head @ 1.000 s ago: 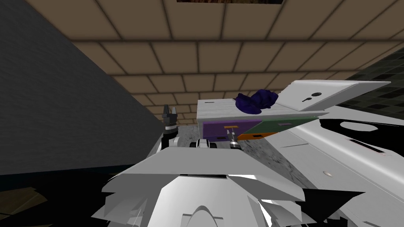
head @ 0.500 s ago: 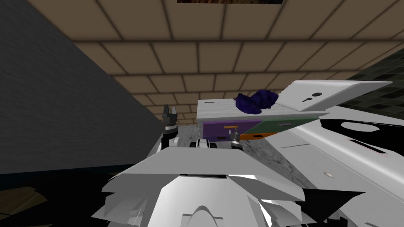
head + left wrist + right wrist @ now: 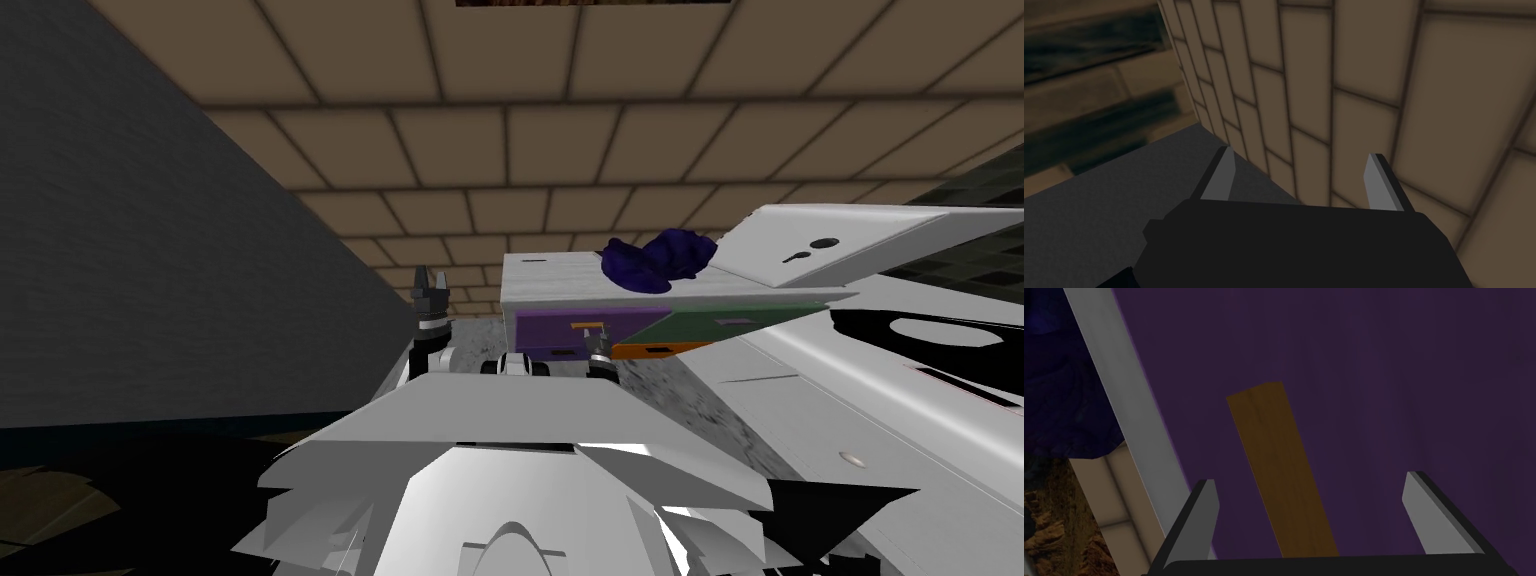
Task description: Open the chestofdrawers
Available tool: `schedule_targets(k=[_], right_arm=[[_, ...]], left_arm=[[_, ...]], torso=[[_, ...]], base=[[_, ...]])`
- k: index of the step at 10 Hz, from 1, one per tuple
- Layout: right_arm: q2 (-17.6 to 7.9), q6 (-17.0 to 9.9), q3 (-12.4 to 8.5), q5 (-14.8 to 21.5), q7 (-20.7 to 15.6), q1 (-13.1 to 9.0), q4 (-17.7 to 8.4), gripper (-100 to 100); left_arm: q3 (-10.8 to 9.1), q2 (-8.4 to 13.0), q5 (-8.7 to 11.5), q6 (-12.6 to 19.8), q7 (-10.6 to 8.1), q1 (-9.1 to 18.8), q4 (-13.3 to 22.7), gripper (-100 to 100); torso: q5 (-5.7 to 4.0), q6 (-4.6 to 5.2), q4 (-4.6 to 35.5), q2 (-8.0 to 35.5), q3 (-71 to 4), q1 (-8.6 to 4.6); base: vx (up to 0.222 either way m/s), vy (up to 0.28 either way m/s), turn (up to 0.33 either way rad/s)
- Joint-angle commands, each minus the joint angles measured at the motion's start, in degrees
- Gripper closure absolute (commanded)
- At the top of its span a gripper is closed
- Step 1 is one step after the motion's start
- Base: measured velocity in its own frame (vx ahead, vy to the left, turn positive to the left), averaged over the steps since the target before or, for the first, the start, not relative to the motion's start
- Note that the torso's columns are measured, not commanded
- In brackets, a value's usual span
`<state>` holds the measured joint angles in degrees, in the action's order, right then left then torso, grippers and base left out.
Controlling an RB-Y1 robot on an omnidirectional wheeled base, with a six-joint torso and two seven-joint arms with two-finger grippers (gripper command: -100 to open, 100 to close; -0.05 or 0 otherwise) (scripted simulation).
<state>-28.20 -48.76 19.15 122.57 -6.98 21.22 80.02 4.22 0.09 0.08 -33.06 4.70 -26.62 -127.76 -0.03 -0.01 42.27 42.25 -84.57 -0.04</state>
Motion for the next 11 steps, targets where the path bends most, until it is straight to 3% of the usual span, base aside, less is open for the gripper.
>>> schedule_targets(k=[1, 5, 6, 7, 11], right_arm=[[0.16, -0.58, 0.72, 0.81, 0.23, 0.7, 0.21, 100], [-1.41, 0.29, 0.85, 1.37, 0.92, 2.09, 2.92, 100], [-1.22, 0.15, 0.83, 1.31, 0.81, 1.93, 2.59, 100], [-2.22, 0.52, 1.61, 3.1, 0.88, 2.67, 3.82, -100], [-4.82, 1.74, 3.71, 7.47, 1.02, 4.5, 6.7, -100]], left_arm=[[0.0, 0.0, 0.0, 0.0, 0.0, 0.0, 0.0, 0], [0.0, 0.0, 0.0, 0.01, 0.0, 0.03, 0.01, 0], [0.0, 0.0, 0.0, 0.01, 0.0, 0.03, 0.01, 0], [0.0, 0.0, 0.0, 0.01, 0.0, 0.01, 0.01, 0], [0.01, 0.0, 0.0, 0.0, 0.0, -0.01, 0.0, 0]], torso=[[0.0, 0.04, 0.03, 0.11, 0.06, -0.01], [0.02, 0.01, 0.1, 0.34, 0.2, 0.01], [0.04, 0.01, 0.07, 0.19, 0.11, 0.08], [0.04, -0.01, -0.05, -0.26, -0.15, 0.09], [0.05, 0.01, -0.02, -0.09, -0.07, 0.1]], base=[[-0.016, 0.002, -0.05], [-0.162, -0.009, -0.049], [-0.091, 0.0, -0.012], [0.009, 0.013, 0.065], [0.082, 0.038, 0.087]])
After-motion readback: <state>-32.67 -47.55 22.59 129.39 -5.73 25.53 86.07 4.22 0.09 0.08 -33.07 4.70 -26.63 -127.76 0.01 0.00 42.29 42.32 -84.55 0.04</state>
